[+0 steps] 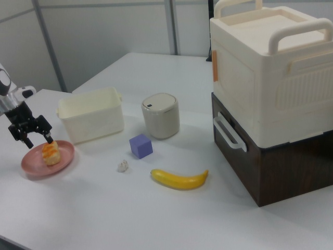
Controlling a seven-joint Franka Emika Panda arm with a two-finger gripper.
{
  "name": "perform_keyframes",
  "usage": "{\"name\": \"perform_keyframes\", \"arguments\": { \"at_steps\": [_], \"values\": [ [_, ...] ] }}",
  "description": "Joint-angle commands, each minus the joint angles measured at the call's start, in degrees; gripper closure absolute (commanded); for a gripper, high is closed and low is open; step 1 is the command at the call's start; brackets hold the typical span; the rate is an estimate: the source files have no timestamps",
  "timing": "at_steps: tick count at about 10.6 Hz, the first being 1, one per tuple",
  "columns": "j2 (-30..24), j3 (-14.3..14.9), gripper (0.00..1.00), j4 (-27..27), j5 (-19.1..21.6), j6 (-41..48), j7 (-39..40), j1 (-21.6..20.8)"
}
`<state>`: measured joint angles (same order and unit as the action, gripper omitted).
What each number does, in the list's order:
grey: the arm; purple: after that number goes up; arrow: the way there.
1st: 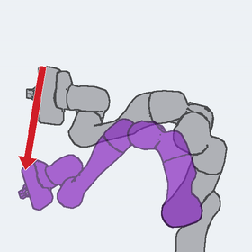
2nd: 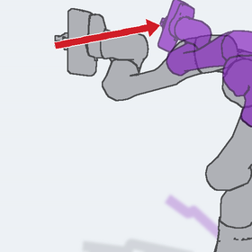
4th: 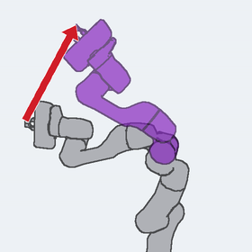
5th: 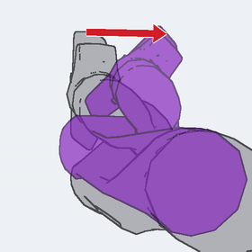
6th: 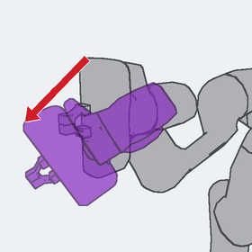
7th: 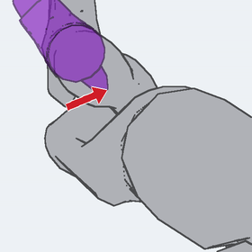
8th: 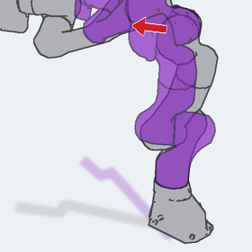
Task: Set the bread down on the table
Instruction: 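Lower the open gripper over the orange bread roll on the plate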
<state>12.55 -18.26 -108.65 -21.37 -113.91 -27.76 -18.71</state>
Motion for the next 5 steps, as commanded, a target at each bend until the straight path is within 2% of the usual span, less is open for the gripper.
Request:
{"name": "perform_keyframes", "arguments": {
  "at_steps": [1,2,5],
  "values": [
    [6.6,0.07,0.0,2.99,-4.72,-2.01,-4.22,-2.47],
    [7.57,0.07,0.0,3.87,-6.22,-2.1,-5.1,-2.48],
    [10.83,0.07,0.0,6.6,-6.84,-2.01,-5.2,-2.48]
  ]
}}
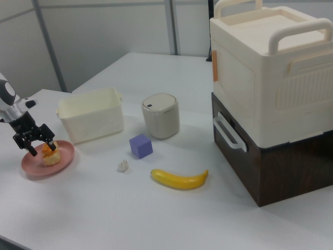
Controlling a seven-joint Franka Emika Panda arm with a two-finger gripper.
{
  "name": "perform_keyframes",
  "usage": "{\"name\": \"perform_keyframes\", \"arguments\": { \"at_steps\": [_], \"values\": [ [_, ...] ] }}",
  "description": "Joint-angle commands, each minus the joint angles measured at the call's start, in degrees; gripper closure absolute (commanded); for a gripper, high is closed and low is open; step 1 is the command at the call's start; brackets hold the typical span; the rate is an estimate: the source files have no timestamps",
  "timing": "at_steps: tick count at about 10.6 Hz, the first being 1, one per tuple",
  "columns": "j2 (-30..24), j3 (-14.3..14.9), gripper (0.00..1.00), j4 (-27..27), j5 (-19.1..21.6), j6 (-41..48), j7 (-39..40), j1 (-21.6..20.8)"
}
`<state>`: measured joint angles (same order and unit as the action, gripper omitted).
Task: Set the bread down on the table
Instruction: 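Lower the open gripper over the orange bread roll on the plate, then close the gripper on the bread roll and lift it off the plate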
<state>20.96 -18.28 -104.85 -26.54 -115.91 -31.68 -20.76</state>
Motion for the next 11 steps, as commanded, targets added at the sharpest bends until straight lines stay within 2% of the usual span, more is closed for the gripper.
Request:
{"name": "perform_keyframes", "arguments": {
  "at_steps": [1,2,4,5,7,8,10,11],
  "values": [
    [2.77,0.17,0.1,2.81,-2.89,-0.02,-1.28,-0.25],
    [3.3,0.17,0.24,2.9,-3.42,-0.02,-1.28,0.02],
    [3.91,0.35,0.92,3.07,-3.51,0.07,-1.19,0.19],
    [3.92,0.43,1.0,3.07,-3.6,0.07,-1.02,0.46],
    [2.87,0.43,1.0,2.99,-4.56,1.73,2.47,0.9],
    [0.6,0.52,1.0,3.07,-3.09,6.87,11.38,1.94],
    [-3.45,0.78,1.0,5.43,5.41,18.73,30.53,2.3],
    [-3.9,1.13,1.0,7.88,6.49,25.14,37.67,2.83]
  ]
}}
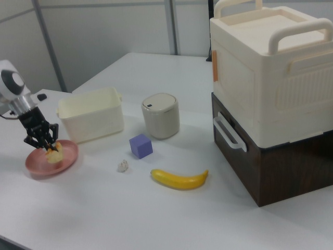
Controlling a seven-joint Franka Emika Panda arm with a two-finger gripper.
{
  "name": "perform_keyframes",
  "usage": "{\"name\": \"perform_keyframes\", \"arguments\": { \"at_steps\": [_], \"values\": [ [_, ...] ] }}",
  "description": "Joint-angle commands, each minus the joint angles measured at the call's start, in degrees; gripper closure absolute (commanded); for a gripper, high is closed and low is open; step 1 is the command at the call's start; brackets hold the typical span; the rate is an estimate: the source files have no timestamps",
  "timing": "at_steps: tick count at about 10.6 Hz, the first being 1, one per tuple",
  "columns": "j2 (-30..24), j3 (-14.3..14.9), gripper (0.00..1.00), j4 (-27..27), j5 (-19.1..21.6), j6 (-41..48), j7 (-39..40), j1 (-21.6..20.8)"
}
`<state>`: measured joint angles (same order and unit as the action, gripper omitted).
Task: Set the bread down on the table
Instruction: 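Close the gripper on the bread roll and lift it off the plate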
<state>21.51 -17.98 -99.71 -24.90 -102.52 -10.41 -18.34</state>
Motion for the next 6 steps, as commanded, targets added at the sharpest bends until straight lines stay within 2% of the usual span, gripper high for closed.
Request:
{"name": "perform_keyframes", "arguments": {
  "at_steps": [1,3,6],
  "values": [
    [-4.55,1.19,1.0,4.68,4.86,16.25,20.65,0.5],
    [-5.07,3.81,1.0,4.88,4.51,17.53,23.24,1.02],
    [-4.9,9.08,1.0,3.03,-0.75,16.92,22.71,3.13]
  ]
}}
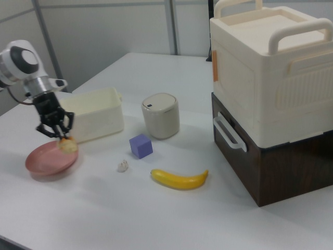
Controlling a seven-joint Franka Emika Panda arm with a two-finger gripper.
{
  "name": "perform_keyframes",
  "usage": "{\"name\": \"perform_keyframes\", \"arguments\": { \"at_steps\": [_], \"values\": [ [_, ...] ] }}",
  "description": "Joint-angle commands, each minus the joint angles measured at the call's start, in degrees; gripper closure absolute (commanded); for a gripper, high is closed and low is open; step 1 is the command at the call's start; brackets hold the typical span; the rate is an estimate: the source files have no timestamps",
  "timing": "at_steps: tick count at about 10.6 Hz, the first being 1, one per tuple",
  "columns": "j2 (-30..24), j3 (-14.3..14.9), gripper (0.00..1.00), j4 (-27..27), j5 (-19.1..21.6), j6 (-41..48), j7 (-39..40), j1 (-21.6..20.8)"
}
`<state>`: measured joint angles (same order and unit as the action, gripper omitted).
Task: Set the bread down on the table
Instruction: 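Close the gripper on the bread roll and lift it off the plate, then carry the bread roll beside the plate and lower it onto the table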
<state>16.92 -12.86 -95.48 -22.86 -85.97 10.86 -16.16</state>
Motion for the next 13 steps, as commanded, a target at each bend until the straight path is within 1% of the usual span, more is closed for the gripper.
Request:
{"name": "perform_keyframes", "arguments": {
  "at_steps": [1,2,3,4,5,6,7,11,12,13],
  "values": [
    [-0.22,5.29,1.0,-2.07,-4.89,0.19,1.53,1.74],
    [-0.04,5.65,1.0,-3.65,-7.35,0.01,1.53,2.1],
    [0.05,5.65,1.0,-6.53,-9.47,-0.94,1.36,2.62],
    [0.13,5.65,1.0,-8.22,-10.18,-3.04,0.92,2.8],
    [0.57,5.65,0.97,-8.15,-10.19,-3.5,0.13,2.8],
    [0.75,5.65,0.61,-8.06,-10.19,-3.5,-0.83,2.8],
    [0.75,5.65,0.01,-7.97,-10.19,-3.5,-2.06,2.54],
    [0.23,5.56,0.0,-5.95,-9.49,-3.24,-4.09,2.36],
    [0.05,5.56,0.0,-4.03,-9.31,-3.24,-4.09,2.71],
    [-0.13,6.09,0.0,-0.1,-6.79,-2.8,-4.18,3.06]
  ]
}}
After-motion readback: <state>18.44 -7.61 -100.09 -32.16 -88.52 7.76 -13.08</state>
